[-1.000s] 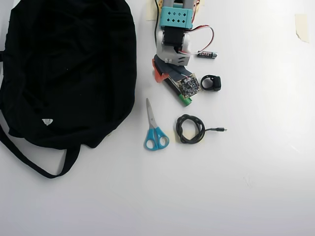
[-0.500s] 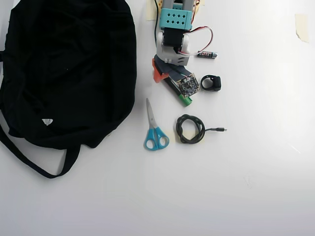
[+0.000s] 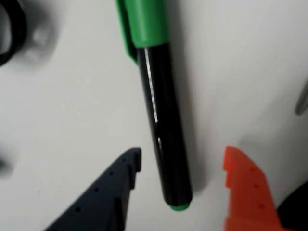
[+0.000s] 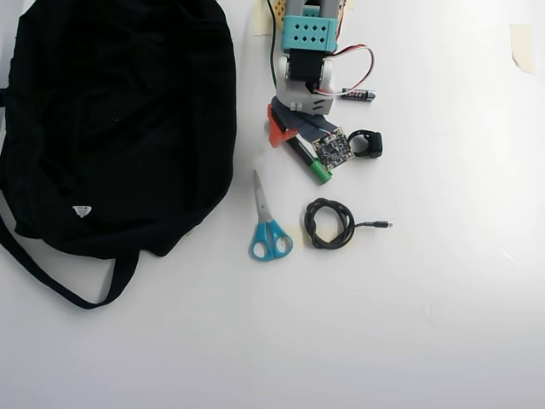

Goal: Put the green marker into the black bag

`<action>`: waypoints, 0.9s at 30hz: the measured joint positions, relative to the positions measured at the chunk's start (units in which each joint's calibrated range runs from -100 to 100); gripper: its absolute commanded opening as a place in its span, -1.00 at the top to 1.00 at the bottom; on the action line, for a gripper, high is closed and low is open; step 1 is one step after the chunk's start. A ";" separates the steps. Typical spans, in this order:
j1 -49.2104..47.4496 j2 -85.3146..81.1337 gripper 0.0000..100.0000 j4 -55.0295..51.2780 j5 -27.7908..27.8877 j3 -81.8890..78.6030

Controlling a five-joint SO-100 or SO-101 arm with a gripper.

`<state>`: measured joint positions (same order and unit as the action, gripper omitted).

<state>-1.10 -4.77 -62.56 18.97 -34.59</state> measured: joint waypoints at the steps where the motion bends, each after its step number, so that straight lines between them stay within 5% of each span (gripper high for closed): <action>1: 0.00 0.00 0.55 0.00 0.00 0.00; 27: -1.69 6.48 0.56 2.92 -0.05 -0.47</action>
<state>-2.79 1.70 -59.64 18.93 -35.06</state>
